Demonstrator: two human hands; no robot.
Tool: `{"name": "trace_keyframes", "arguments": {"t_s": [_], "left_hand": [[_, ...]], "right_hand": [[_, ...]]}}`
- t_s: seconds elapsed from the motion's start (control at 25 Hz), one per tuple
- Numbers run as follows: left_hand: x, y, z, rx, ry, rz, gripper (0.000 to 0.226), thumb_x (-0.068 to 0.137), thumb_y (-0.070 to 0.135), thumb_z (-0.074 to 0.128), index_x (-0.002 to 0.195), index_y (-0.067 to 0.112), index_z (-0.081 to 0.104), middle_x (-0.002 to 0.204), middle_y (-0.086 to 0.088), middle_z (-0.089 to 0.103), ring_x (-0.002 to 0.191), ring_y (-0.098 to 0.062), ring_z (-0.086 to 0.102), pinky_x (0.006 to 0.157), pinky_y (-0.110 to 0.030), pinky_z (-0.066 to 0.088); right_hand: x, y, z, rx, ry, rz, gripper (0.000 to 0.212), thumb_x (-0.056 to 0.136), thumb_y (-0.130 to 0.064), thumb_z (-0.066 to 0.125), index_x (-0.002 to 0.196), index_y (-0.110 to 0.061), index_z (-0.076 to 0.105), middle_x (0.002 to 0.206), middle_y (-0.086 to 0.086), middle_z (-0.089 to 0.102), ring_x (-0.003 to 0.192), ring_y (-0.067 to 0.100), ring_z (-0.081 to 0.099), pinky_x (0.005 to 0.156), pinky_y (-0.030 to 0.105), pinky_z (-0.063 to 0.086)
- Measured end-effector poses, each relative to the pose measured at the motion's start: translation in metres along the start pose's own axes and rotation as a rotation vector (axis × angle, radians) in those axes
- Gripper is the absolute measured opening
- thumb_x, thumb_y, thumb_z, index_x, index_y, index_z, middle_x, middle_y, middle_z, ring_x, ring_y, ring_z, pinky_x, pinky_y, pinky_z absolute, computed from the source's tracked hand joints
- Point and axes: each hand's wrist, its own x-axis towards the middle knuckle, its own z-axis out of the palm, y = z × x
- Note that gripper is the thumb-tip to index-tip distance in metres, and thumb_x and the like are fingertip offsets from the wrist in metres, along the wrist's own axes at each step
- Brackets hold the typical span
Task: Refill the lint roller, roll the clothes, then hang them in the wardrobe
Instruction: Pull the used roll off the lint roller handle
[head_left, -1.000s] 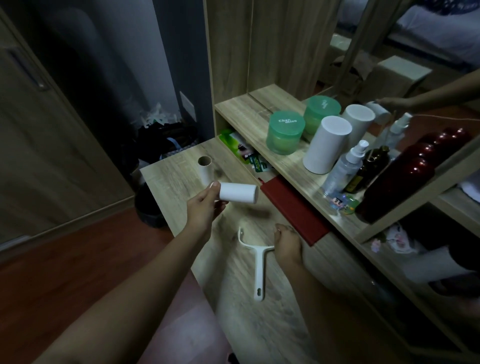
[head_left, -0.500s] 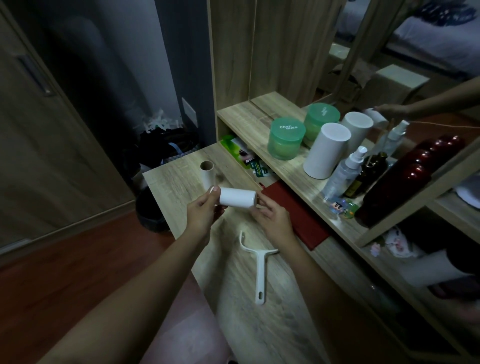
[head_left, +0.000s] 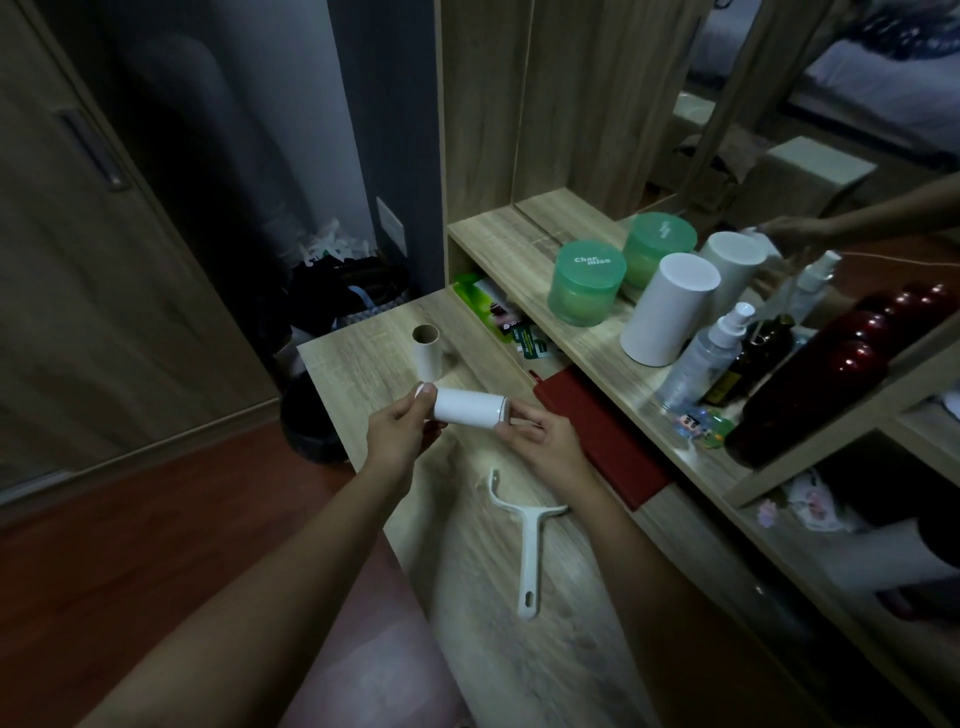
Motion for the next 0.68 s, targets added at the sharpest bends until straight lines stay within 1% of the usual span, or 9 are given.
{"name": "trace_keyframes", "arguments": {"t_s": [0.12, 0.2, 0.24, 0.28, 0.32, 0.36, 0.4, 0.48, 0.68], "left_hand": [[0.008, -0.001, -0.003, -0.013, 0.065, -0.004, 0.033, 0.088, 0.026, 0.064, 0.113, 0.004, 0.067, 0.104, -0.017, 0.066, 0.08, -0.023, 0.065, 0.073, -0.03, 0.056], [0.013, -0.001, -0.006, -0.028, 0.096, -0.014, 0.032, 0.088, 0.025, 0.064, 0.113, 0.005, 0.067, 0.1, -0.015, 0.066, 0.077, -0.022, 0.065, 0.074, -0.031, 0.056], [0.017, 0.0, -0.008, -0.032, 0.107, -0.017, 0.031, 0.089, 0.024, 0.063, 0.113, 0.005, 0.067, 0.098, -0.014, 0.066, 0.075, -0.021, 0.064, 0.074, -0.031, 0.056], [0.023, 0.001, -0.011, -0.033, 0.117, -0.017, 0.03, 0.089, 0.023, 0.063, 0.113, 0.005, 0.067, 0.096, -0.013, 0.066, 0.074, -0.021, 0.064, 0.074, -0.031, 0.056], [0.024, 0.002, -0.012, -0.037, 0.122, -0.017, 0.029, 0.089, 0.023, 0.062, 0.112, 0.005, 0.067, 0.094, -0.012, 0.065, 0.073, -0.02, 0.063, 0.073, -0.03, 0.056], [0.024, 0.003, -0.014, -0.045, 0.123, -0.015, 0.028, 0.089, 0.022, 0.062, 0.112, 0.005, 0.066, 0.091, -0.011, 0.065, 0.072, -0.019, 0.063, 0.071, -0.029, 0.055], [0.026, 0.004, -0.016, -0.052, 0.127, -0.011, 0.027, 0.09, 0.021, 0.062, 0.111, 0.005, 0.067, 0.089, -0.009, 0.064, 0.071, -0.018, 0.062, 0.07, -0.028, 0.055], [0.033, 0.004, -0.019, -0.055, 0.134, -0.005, 0.025, 0.09, 0.02, 0.061, 0.109, 0.006, 0.067, 0.09, -0.009, 0.064, 0.073, -0.018, 0.062, 0.071, -0.027, 0.054], [0.047, -0.003, -0.034, -0.057, 0.168, -0.014, 0.029, 0.088, 0.023, 0.064, 0.11, 0.004, 0.068, 0.103, -0.016, 0.065, 0.08, -0.021, 0.064, 0.072, -0.027, 0.055]], "right_hand": [[0.009, 0.006, 0.008, -0.064, 0.093, -0.04, 0.044, 0.081, -0.006, 0.068, 0.124, -0.005, 0.057, 0.095, -0.013, 0.061, 0.078, -0.008, 0.063, 0.072, 0.005, 0.048], [0.017, 0.011, 0.009, -0.128, 0.175, -0.027, 0.047, 0.078, -0.001, 0.07, 0.123, 0.001, 0.056, 0.101, -0.007, 0.056, 0.078, -0.012, 0.062, 0.069, 0.001, 0.046], [0.024, 0.016, 0.01, -0.193, 0.172, -0.011, 0.049, 0.076, -0.001, 0.071, 0.123, 0.002, 0.056, 0.102, -0.003, 0.057, 0.082, -0.008, 0.065, 0.07, 0.003, 0.047], [0.033, 0.023, 0.012, -0.277, 0.134, 0.006, 0.052, 0.074, -0.002, 0.074, 0.123, 0.001, 0.057, 0.101, 0.001, 0.061, 0.09, 0.005, 0.067, 0.075, 0.012, 0.052], [0.038, 0.03, 0.013, -0.373, 0.089, 0.011, 0.056, 0.071, -0.006, 0.077, 0.123, -0.002, 0.057, 0.103, 0.007, 0.065, 0.096, 0.019, 0.067, 0.081, 0.027, 0.055], [0.041, 0.034, 0.014, -0.457, 0.057, 0.02, 0.059, 0.068, -0.008, 0.078, 0.123, -0.005, 0.056, 0.106, 0.012, 0.067, 0.099, 0.027, 0.065, 0.085, 0.038, 0.054], [0.047, 0.038, 0.015, -0.519, 0.038, 0.038, 0.058, 0.066, -0.009, 0.079, 0.12, -0.006, 0.057, 0.109, 0.014, 0.066, 0.1, 0.03, 0.064, 0.085, 0.043, 0.053], [0.061, 0.046, 0.02, -0.633, 0.01, 0.062, 0.051, 0.068, -0.008, 0.077, 0.116, -0.006, 0.059, 0.115, 0.016, 0.062, 0.103, 0.032, 0.061, 0.088, 0.04, 0.051], [0.076, 0.064, 0.027, -0.772, -0.057, 0.106, 0.053, 0.075, -0.01, 0.074, 0.124, -0.007, 0.056, 0.125, 0.016, 0.055, 0.112, 0.029, 0.056, 0.091, 0.027, 0.043]]}}
